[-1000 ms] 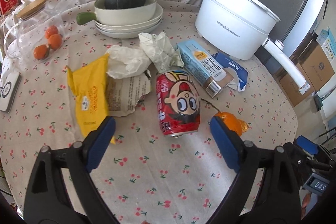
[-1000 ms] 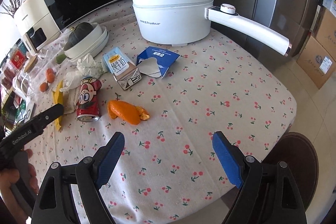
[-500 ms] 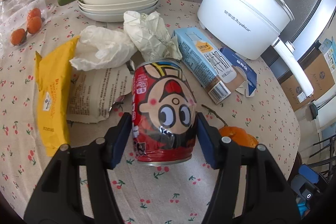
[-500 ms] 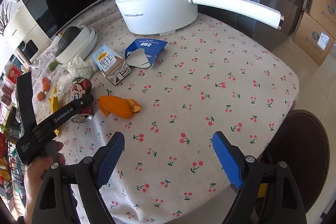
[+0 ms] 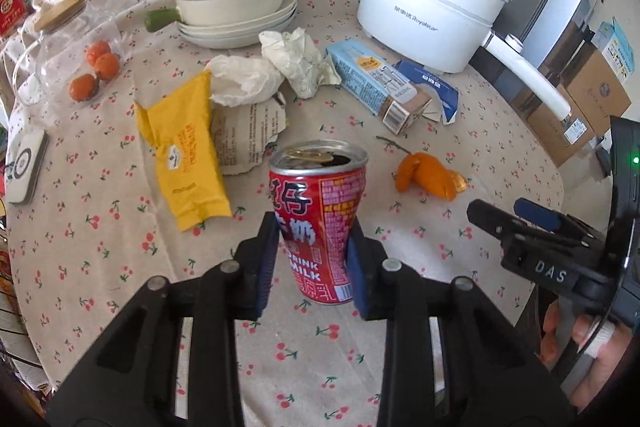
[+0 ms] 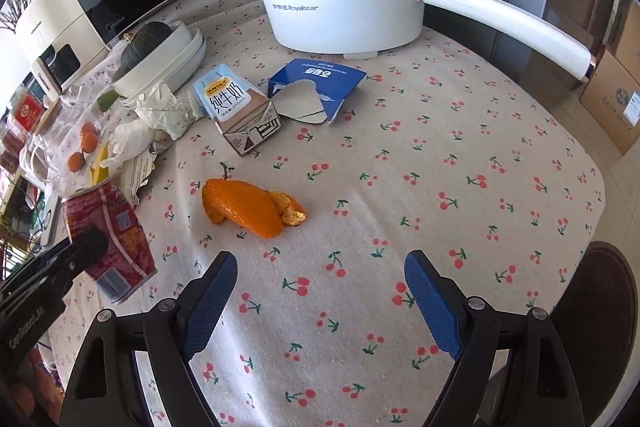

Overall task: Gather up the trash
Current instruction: 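Grasp the red cartoon-printed can with the left tool, then grasp the orange peel with the right tool while the left tool holds the can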

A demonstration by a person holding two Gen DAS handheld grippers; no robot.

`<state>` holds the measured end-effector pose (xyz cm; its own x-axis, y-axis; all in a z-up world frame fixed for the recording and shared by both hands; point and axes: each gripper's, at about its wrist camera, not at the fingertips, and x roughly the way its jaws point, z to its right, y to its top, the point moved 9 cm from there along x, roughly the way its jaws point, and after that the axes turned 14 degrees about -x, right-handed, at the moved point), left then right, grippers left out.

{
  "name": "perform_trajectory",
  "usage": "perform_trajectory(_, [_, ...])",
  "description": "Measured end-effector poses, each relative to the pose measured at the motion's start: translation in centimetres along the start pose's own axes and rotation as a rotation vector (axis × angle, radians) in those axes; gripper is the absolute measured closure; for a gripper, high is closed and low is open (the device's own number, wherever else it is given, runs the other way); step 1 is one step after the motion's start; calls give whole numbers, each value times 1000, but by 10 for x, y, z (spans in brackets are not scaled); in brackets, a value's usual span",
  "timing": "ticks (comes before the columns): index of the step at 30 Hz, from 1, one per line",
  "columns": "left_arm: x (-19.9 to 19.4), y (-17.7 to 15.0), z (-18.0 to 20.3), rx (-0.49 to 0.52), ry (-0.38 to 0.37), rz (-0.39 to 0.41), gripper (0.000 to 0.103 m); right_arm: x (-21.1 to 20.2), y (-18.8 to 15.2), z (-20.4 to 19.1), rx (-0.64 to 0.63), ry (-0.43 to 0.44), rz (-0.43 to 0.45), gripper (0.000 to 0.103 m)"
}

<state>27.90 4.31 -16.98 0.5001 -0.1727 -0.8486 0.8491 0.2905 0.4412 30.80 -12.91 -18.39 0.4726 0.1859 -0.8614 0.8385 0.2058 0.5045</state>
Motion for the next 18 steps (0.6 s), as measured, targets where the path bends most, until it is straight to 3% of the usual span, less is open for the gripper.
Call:
perform_trajectory(6, [-1,1,-27,-82,2,-38,69,13,15,-23,-151,-6,26,16])
perform_trajectory(18, [22,-1,-34,-148,0,-77,69,48,33,-34,-239,25,31,21])
